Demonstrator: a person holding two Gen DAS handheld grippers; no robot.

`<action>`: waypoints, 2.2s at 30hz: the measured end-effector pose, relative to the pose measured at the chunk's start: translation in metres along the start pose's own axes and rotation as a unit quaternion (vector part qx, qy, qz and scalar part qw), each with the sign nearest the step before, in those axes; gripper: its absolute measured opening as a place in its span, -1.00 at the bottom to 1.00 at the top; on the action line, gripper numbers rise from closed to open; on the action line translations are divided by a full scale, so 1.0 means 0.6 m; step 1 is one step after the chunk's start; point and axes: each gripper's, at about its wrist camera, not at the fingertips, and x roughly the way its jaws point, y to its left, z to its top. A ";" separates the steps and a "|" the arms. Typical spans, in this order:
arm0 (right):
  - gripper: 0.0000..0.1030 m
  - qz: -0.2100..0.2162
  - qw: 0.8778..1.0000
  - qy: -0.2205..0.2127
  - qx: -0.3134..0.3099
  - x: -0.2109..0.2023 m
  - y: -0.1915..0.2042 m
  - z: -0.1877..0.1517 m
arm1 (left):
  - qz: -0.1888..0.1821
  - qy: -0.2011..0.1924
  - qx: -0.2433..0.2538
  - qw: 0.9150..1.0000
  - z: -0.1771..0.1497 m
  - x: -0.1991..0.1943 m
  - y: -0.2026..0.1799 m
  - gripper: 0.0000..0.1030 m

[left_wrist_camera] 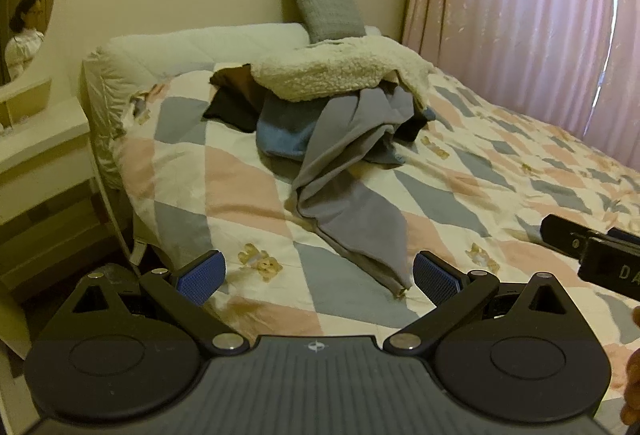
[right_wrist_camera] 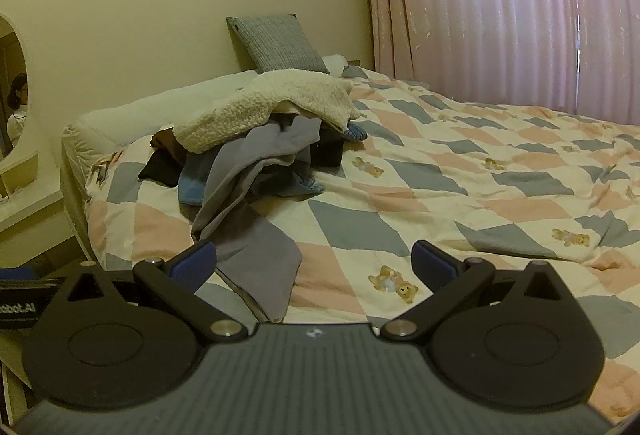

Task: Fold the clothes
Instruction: 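Move both grippers toward the clothes pile on the bed, then grasp the cream fleece vest with the left gripper while the right gripper grasps its other edge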

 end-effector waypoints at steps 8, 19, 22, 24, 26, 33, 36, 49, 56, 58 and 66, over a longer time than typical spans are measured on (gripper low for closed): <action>1.00 0.001 1.000 0.012 0.010 0.035 -0.012 0.003 | 0.015 -0.003 -0.003 1.000 0.010 0.021 0.005 1.00; 1.00 0.007 1.000 0.026 0.012 0.088 -0.027 -0.005 | 0.019 0.013 0.008 1.000 0.011 0.070 0.005 1.00; 0.99 0.003 0.999 0.037 0.011 0.106 -0.035 -0.010 | 0.017 0.021 0.006 1.000 0.011 0.090 0.007 1.00; 0.99 0.000 0.999 0.045 0.012 0.120 -0.043 -0.015 | 0.021 0.024 0.007 0.999 0.008 0.105 0.009 1.00; 0.99 -0.001 0.999 0.053 0.010 0.135 -0.050 -0.022 | 0.026 0.028 0.006 0.999 0.007 0.123 0.013 1.00; 0.99 0.010 0.999 0.038 0.017 0.185 -0.073 -0.025 | 0.036 -0.006 0.000 0.999 0.012 0.180 0.026 0.99; 0.99 0.016 1.000 -0.004 0.019 0.207 -0.078 -0.015 | 0.030 -0.005 -0.006 1.000 0.027 0.214 0.035 0.99; 0.89 0.028 0.989 -0.069 -0.126 0.419 -0.064 0.103 | 0.075 -0.113 0.160 0.978 0.185 0.422 0.043 0.83; 0.73 0.017 0.968 -0.104 -0.227 0.550 -0.040 0.150 | 0.071 -0.151 0.219 0.961 0.231 0.510 0.022 0.82; 0.55 0.013 0.966 -0.109 -0.236 0.582 -0.043 0.158 | 0.071 -0.161 0.243 0.954 0.231 0.528 0.013 0.82; -0.27 -0.029 0.941 -0.104 -0.321 0.738 -0.060 0.150 | 0.084 -0.194 0.288 0.934 0.250 0.588 -0.001 0.71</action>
